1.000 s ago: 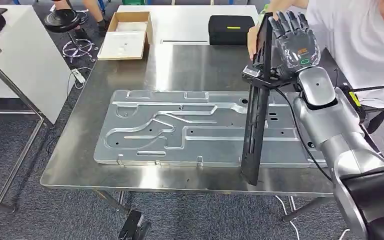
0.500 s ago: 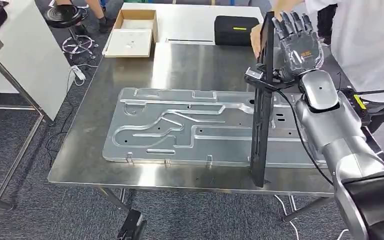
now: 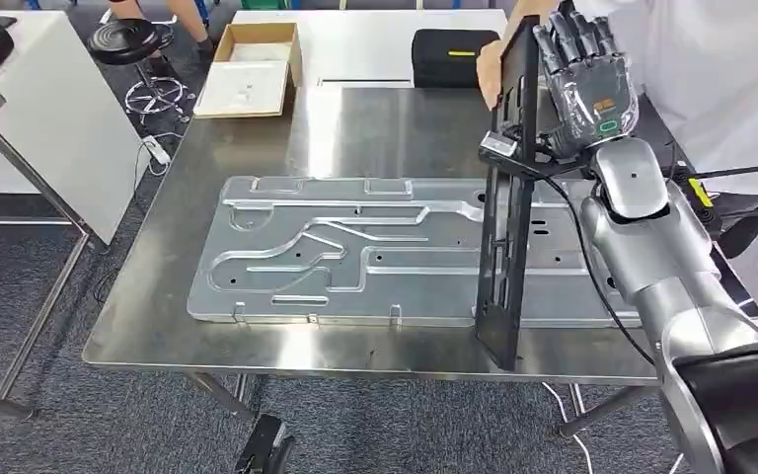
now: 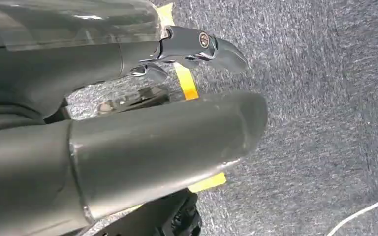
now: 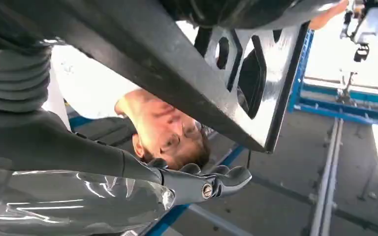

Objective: Take the parts from the cabinet and place them on the table.

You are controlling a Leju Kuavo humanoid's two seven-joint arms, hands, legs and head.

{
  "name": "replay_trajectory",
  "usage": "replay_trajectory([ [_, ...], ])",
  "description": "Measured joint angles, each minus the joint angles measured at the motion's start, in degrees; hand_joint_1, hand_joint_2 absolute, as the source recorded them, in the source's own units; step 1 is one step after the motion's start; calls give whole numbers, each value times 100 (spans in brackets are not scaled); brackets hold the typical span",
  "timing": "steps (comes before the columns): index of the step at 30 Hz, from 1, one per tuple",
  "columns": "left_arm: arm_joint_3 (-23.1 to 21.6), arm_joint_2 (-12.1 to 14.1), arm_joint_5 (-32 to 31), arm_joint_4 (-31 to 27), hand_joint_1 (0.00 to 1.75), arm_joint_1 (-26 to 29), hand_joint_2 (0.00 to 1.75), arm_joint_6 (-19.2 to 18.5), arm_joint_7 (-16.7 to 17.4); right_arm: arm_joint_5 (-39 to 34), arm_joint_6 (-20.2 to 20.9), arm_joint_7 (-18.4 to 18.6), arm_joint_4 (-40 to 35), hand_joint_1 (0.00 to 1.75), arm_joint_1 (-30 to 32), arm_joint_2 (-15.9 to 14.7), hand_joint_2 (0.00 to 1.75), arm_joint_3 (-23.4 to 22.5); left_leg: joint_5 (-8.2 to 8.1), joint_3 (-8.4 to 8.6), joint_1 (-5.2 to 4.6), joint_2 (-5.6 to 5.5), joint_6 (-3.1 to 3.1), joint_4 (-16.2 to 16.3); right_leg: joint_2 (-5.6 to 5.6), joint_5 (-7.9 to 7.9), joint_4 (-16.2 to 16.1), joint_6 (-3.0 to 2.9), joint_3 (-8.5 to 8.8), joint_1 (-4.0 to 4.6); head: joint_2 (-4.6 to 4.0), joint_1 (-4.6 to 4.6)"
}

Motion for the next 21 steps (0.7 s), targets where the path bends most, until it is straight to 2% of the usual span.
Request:
replay_trajectory([
  [1, 0, 0, -4, 0, 0, -2, 0, 0, 0, 0, -54, -17, -54, 0, 30, 0, 0, -6, 147, 250, 0, 4, 31, -489, 0, -5, 23, 22, -7, 1, 0, 0],
  [2, 0, 0, -9, 0, 0, -9, 0, 0, 7, 0, -120, -26, -105, 0, 65, -2, 0, -22, 89, 298, -31, 4, 45, -598, 11, -23, 61, 67, -33, 46, 0, 0],
  [5, -2, -2, -24, 0, 0, -9, 0, -2, 11, -46, -273, -46, -286, 0, 182, -2, 0, -107, 127, 260, -52, -4, 133, -593, 6, 15, 26, 176, -39, 23, 0, 4],
  [6, -4, -9, -28, 0, 0, -9, 0, -4, 11, -70, -299, -59, -354, 0, 223, -2, 0, -149, 171, 276, -24, 2, 189, -649, 7, 11, 29, 215, -44, 22, 0, 2],
  [7, -4, -9, -37, 0, 0, -11, 0, -7, 13, -88, -321, -72, -424, 0, 269, -2, 0, -203, 201, 282, -4, 8, 223, -672, 6, -69, 127, 242, -79, -5, 0, 4],
  [8, -4, -9, -48, 0, 0, -21, 0, -9, 13, -90, -350, -74, -468, 0, 286, -2, 0, -249, 214, 267, -2, 12, 254, -677, 3, -262, 369, 265, -195, -3, 0, 9],
  [10, -4, -18, -52, 0, 0, -22, 0, -11, 13, -105, -391, -76, -538, 0, 345, -2, 0, -332, 217, 246, -6, 14, 260, -674, 3, -738, 1309, 315, -631, -11, 0, 4],
  [11, -4, -17, -55, 0, 0, -16, 0, -11, 15, -116, -404, -76, -557, 0, 379, -2, 0, -356, 217, 241, -7, 13, 261, -670, 3, -870, 1718, 331, -826, -11, 0, 7],
  [12, -4, -17, -57, 0, 0, -11, 0, -11, 15, -129, -404, -76, -566, 0, 394, -2, 0, -376, 217, 242, -6, 13, 260, -668, 2, -857, 1868, 334, -903, -15, 0, 4],
  [13, -4, -17, -59, 0, 0, -11, 0, -11, 15, -142, -406, -85, -588, 0, 402, -2, 0, -395, 215, 247, -6, 10, 259, -667, 1, -712, 1729, 331, -845, -18, 0, 7],
  [14, -4, -20, -59, 0, 0, -13, 0, -13, 15, -173, -406, -120, -612, 0, 409, -2, 0, -418, 211, 254, -6, 7, 252, -661, 1, -487, 1364, 317, -665, -18, 0, 7],
  [16, -9, -31, -63, 0, 0, -17, 0, -17, 15, -285, -411, -245, -728, 0, 442, -2, 0, -494, 187, 261, -7, -4, 216, -641, 0, 0, 259, 258, -110, -14, 0, 7],
  [17, -13, -35, -68, 0, 0, -18, 0, -20, 17, -374, -417, -339, -846, 0, 469, 0, 0, -579, 168, 233, -50, -6, 183, -617, 1, -72, 58, 224, -22, 26, 0, 4],
  [21, -24, -42, -79, 0, 0, -24, 0, -26, 37, -557, -419, -503, -1078, 0, 546, 13, 0, -752, 159, 235, -40, -1, 77, -641, 14, -50, 57, 109, -58, 46, 0, 4],
])
